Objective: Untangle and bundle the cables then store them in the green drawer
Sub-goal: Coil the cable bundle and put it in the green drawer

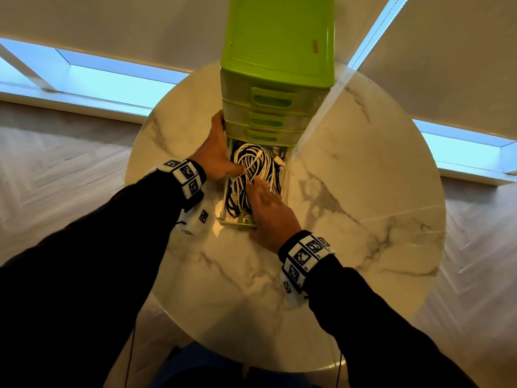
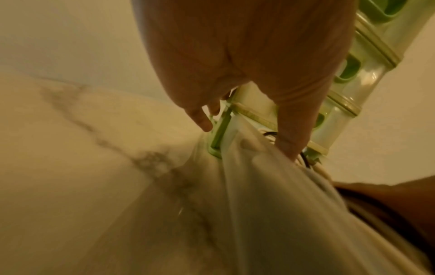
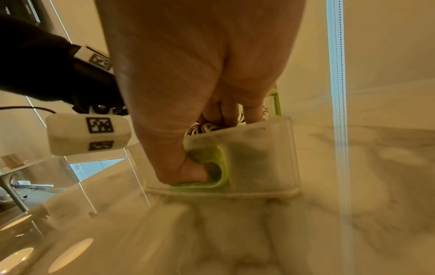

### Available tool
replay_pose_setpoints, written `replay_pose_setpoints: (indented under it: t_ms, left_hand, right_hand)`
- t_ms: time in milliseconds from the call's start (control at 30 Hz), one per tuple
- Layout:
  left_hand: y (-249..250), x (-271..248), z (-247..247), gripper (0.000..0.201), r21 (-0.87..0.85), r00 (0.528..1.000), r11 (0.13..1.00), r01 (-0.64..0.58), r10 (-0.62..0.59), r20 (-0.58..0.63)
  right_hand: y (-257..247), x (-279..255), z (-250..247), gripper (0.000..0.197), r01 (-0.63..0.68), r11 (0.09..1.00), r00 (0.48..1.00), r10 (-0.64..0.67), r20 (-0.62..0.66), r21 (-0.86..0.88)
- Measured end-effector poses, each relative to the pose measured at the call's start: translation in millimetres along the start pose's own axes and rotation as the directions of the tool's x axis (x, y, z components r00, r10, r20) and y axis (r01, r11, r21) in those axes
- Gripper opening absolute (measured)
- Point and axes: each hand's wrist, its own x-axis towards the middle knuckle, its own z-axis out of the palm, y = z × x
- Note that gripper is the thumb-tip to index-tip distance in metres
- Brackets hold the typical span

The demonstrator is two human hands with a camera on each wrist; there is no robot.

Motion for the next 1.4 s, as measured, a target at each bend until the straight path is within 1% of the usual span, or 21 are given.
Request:
replay_pose_setpoints:
  t_ms: [100, 200, 300, 367, 500, 533, 600, 667, 700, 767, 833, 900, 1000, 1067, 1133, 1200, 1233, 1267, 1300, 1367, 1400]
  left_hand:
    - [8.5, 5.3, 7.5, 0.121, -0.032, 0.999, 0.999, 0.023, -0.024, -0.035]
    - [10.8, 10.9, 7.8, 0.121, -0.041, 0.999, 0.998, 0.054, -0.054, 0.008]
    - [11.4, 17.0, 2.2, 0.113, -0.095, 0.996, 0.992, 0.086, -0.084, 0.023]
    - [13.0, 17.5, 2.5, 0.107, -0.117, 0.998, 0.991, 0.069, -0.069, 0.006]
    - [10.3, 11.6, 11.4, 0.118, -0.146, 1.000, 0.989, -0.002, 0.000, -0.013]
    - [9.1, 11.2, 13.3, 0.114, -0.167, 1.000, 0.986, 0.001, -0.006, -0.028]
    - [10.4, 10.4, 14.8, 0.094, -0.260, 0.997, 0.965, 0.044, -0.059, -0.053]
    - [10.4, 8.8, 14.3, 0.077, -0.396, 0.986, 0.912, 0.108, -0.149, -0.074]
    - [10.9, 7.5, 13.6, 0.073, -0.433, 0.984, 0.894, 0.115, -0.161, -0.073]
    - [5.6, 5.6, 14.2, 0.080, -0.400, 0.991, 0.911, 0.098, -0.124, -0.040]
    - [1.5, 3.0, 13.4, 0.102, -0.319, 0.997, 0.945, 0.070, -0.070, 0.010]
    - [-3.3, 1.5, 12.3, 0.120, -0.242, 0.999, 0.970, 0.026, -0.020, 0.026]
    - [-7.9, -0.1, 9.3, 0.127, -0.191, 0.996, 0.981, -0.039, 0.055, 0.077]
    - [-11.5, -2.1, 5.9, 0.120, -0.161, 0.999, 0.987, -0.026, 0.033, 0.041]
    - [-12.2, -11.8, 2.9, 0.100, -0.134, 0.990, 0.991, 0.023, -0.041, -0.133]
    - [-7.2, -30.1, 0.2, 0.053, -0.234, 0.942, 0.971, 0.050, -0.124, -0.312]
    - [-4.6, -41.2, -1.6, 0.029, -0.306, 0.933, 0.951, 0.054, -0.157, -0.323]
    - [-2.6, -53.1, -2.9, 0.013, -0.349, 0.948, 0.935, 0.059, -0.162, -0.275]
    - [-1.2, -64.7, -4.0, 0.008, -0.332, 0.972, 0.942, 0.058, -0.129, -0.198]
    - [-0.4, -82.0, -3.8, 0.016, -0.158, 0.997, 0.987, -0.037, 0.027, -0.066]
    - [0.1, -85.7, -2.1, 0.021, -0.025, 0.993, 0.993, -0.119, 0.118, -0.020]
  right_hand:
    - [-5.0, 2.8, -7.0, 0.094, 0.005, 1.000, 1.000, -0.005, 0.013, 0.000]
    - [-7.4, 3.4, -19.1, 0.094, 0.009, 1.000, 0.999, -0.009, 0.033, -0.011]
    - [-8.6, 2.5, -19.2, 0.095, 0.005, 1.000, 0.999, -0.004, 0.050, -0.013]
    - [-8.5, 2.9, -11.4, 0.094, 0.001, 1.000, 0.999, -0.001, 0.041, 0.008]
    - [-5.7, 4.9, 0.2, 0.095, -0.019, 0.999, 0.999, 0.018, 0.044, 0.036]
    - [-4.7, 4.2, 0.3, 0.095, -0.015, 0.999, 0.999, 0.013, 0.039, 0.042]
    - [-2.7, 3.5, 1.0, 0.096, -0.002, 0.999, 1.000, 0.001, 0.029, 0.054]
    - [-1.9, 3.4, 1.9, 0.096, 0.001, 0.997, 1.000, -0.003, 0.025, 0.071]
    - [-1.9, 3.6, 2.4, 0.096, 0.001, 0.997, 1.000, -0.002, 0.017, 0.082]
    - [-3.1, 0.8, -0.9, 0.097, -0.018, 0.991, 1.000, 0.018, 0.001, 0.134]
    - [-4.7, -4.8, -8.7, 0.102, -0.055, 0.972, 0.998, 0.057, -0.001, 0.229]
    - [-6.2, -10.9, -16.0, 0.113, -0.065, 0.951, 0.997, 0.071, -0.008, 0.303]
    - [-5.5, -14.4, -14.1, 0.119, -0.022, 0.944, 0.995, 0.052, -0.084, 0.330]
    - [-4.0, -13.0, -8.6, 0.111, -0.026, 0.943, 0.995, 0.055, -0.079, 0.331]
    - [-2.5, -11.1, -4.7, 0.104, -0.034, 0.938, 0.996, 0.062, -0.071, 0.346]
    - [-1.8, -9.9, -3.6, 0.101, -0.034, 0.932, 0.995, 0.067, -0.080, 0.362]
    - [-2.1, -9.5, -2.8, 0.099, -0.026, 0.929, 0.993, 0.065, -0.095, 0.369]
    - [-2.4, -9.4, -2.4, 0.098, -0.015, 0.928, 0.992, 0.061, -0.111, 0.373]
    - [-1.9, -9.7, -1.6, 0.097, -0.007, 0.926, 0.991, 0.057, -0.120, 0.377]
    - [-0.9, -9.5, 1.1, 0.097, 0.016, 0.928, 0.988, 0.042, -0.148, 0.373]
    - [0.3, -8.9, 3.7, 0.097, 0.026, 0.926, 0.985, 0.039, -0.166, 0.376]
